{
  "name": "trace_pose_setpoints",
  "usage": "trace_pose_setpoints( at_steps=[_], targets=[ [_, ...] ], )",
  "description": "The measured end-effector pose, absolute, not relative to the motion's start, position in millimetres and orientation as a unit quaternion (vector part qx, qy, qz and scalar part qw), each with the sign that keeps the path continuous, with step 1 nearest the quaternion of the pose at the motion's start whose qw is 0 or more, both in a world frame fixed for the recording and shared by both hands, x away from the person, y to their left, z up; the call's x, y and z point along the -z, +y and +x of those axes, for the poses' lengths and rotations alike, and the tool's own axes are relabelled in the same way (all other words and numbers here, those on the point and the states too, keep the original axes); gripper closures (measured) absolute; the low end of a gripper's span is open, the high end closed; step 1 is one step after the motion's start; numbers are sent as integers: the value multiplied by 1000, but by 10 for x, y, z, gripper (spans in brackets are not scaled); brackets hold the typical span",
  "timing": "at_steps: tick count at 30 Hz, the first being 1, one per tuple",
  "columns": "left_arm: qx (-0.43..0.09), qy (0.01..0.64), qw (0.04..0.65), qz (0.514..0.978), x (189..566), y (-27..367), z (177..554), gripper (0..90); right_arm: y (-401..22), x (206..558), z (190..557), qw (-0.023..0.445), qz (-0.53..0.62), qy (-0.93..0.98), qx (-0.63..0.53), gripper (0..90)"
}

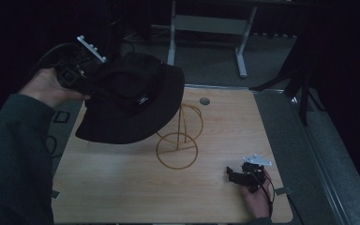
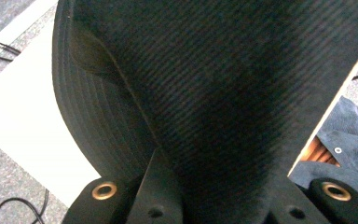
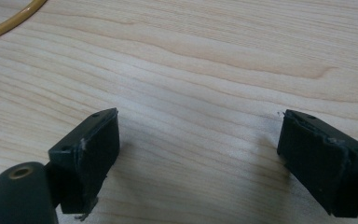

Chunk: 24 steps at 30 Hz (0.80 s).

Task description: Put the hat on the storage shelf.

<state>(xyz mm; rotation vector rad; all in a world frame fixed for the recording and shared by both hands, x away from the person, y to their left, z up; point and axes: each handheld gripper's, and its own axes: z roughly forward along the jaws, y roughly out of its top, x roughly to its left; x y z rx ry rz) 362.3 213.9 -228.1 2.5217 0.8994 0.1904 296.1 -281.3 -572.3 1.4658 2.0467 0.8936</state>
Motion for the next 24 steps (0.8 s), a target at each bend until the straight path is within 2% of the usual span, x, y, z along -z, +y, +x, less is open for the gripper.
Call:
trace_pose_setpoints(
  at_steps=[24],
  targets=[
    [-61, 296, 209, 930, 2239, 1568, 3798, 883, -2811, 5724, 2961, 233, 531, 746, -326, 127]
  ],
)
